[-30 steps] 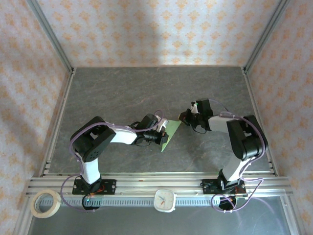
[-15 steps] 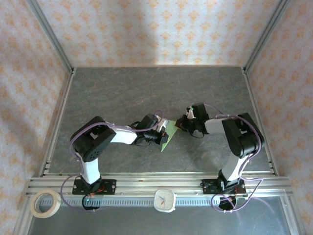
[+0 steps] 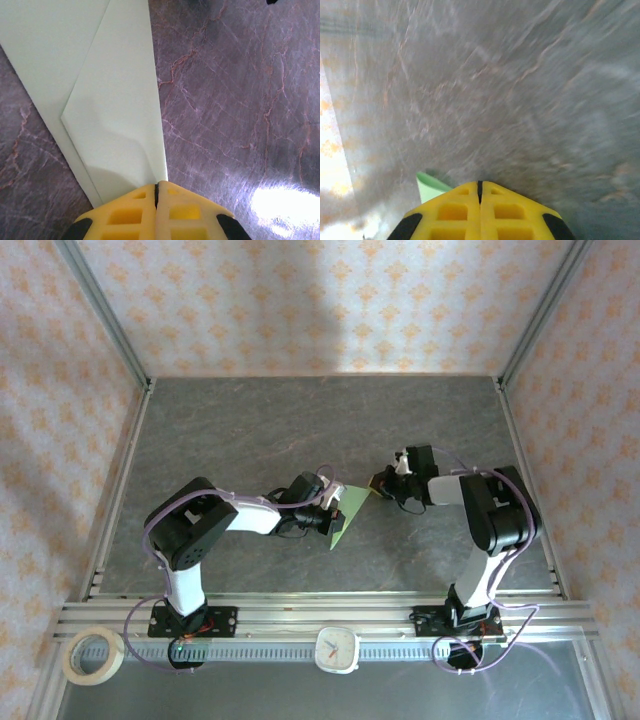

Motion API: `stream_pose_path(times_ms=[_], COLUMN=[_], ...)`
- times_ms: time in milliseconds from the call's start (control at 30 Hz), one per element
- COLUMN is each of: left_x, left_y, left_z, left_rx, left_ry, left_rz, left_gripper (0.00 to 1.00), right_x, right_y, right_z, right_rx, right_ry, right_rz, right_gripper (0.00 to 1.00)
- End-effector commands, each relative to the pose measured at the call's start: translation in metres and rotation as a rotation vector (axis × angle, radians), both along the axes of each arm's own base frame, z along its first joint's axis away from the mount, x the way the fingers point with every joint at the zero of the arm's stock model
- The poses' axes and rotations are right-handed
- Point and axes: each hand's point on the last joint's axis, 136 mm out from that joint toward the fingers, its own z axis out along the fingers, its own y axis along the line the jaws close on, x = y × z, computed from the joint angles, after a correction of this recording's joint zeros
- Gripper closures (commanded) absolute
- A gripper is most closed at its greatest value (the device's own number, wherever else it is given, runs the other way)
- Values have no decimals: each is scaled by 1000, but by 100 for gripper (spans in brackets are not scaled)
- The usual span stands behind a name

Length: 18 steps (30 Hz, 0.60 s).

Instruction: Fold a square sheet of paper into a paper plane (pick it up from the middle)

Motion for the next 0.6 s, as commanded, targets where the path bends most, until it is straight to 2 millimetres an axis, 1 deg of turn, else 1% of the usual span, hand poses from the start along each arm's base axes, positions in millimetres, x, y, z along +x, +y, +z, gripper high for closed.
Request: stream_pose_path(times_ms=[0,67,167,200,267,367,400,500,567], left_x=[-60,-59,-57,-57,-56,-52,-51,-49,-49], left_y=[72,71,70,70,69,65,64,63,63], left_z=[-91,-89,-86,-85,-83,-79,-78,-76,-76], left_rx=[344,341,335,333,327,310,308,309,310], left_ry=[265,260,252,251,246,236,232,230,231], left_rz=[23,23,26,27,30,33,33,35,38], left_gripper=[100,100,100,100,100,100,100,100,100], right_x=[11,12,9,6,-2,-17,-20,-27,-33], right_y=[-18,-16,-12,-8,8,38,44,55,55], right_z=[8,25,44,48,52,48,44,32,17], right_rx=[-53,-30,-4,6,27,48,50,45,29], right_ry=[-53,-92,-135,-142,-152,-130,-118,-90,-52], right_rz=[-66,-68,-67,-61,-21,64,79,108,118], right_gripper=[100,100,100,100,100,100,100,100,100])
